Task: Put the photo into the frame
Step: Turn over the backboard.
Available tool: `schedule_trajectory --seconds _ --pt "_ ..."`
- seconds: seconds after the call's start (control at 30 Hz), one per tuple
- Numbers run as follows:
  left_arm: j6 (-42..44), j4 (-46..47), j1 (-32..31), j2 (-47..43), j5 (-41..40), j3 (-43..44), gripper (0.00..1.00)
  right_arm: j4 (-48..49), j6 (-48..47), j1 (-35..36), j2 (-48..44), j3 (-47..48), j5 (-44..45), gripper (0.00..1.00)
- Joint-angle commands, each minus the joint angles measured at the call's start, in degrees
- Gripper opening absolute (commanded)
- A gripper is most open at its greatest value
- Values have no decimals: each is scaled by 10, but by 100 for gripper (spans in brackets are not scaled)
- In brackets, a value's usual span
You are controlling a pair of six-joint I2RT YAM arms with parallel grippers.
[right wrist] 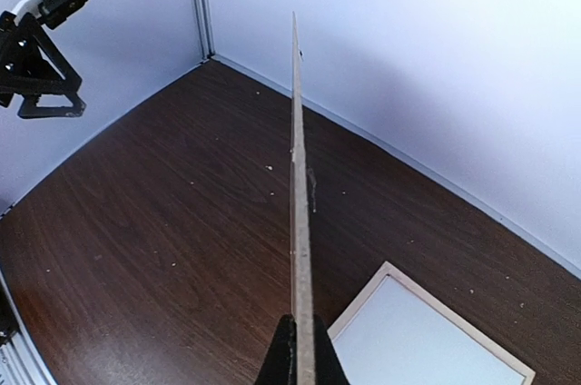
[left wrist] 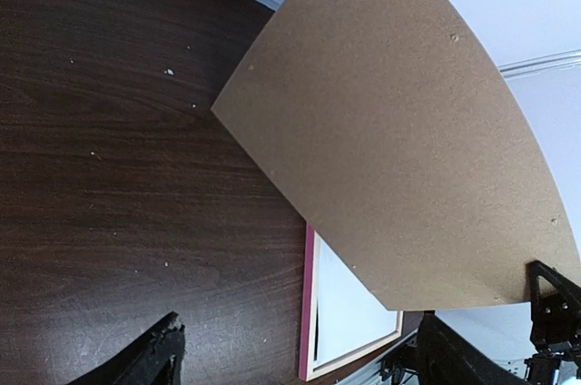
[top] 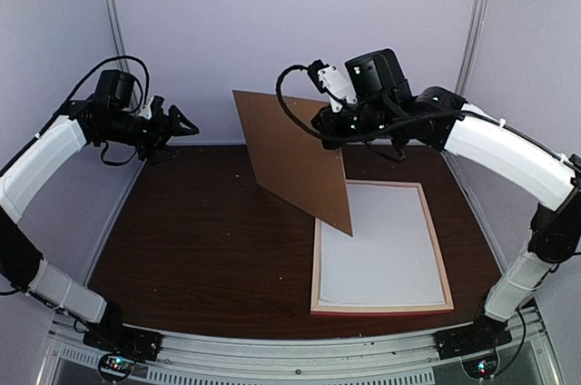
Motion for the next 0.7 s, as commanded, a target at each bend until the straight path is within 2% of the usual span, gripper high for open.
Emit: schedule_trajectory --seconds 0.0,0.37,0.67 --pt "-10 17 -4 1 -2 20 89 41 -48 16 -7 -8 61 0" --pt "-30 17 -24 10 7 37 89 92 -121 116 30 -31 139 0" --pt "-99 59 -25 -15 18 -19 89 108 -153 197 87 -11 213 0"
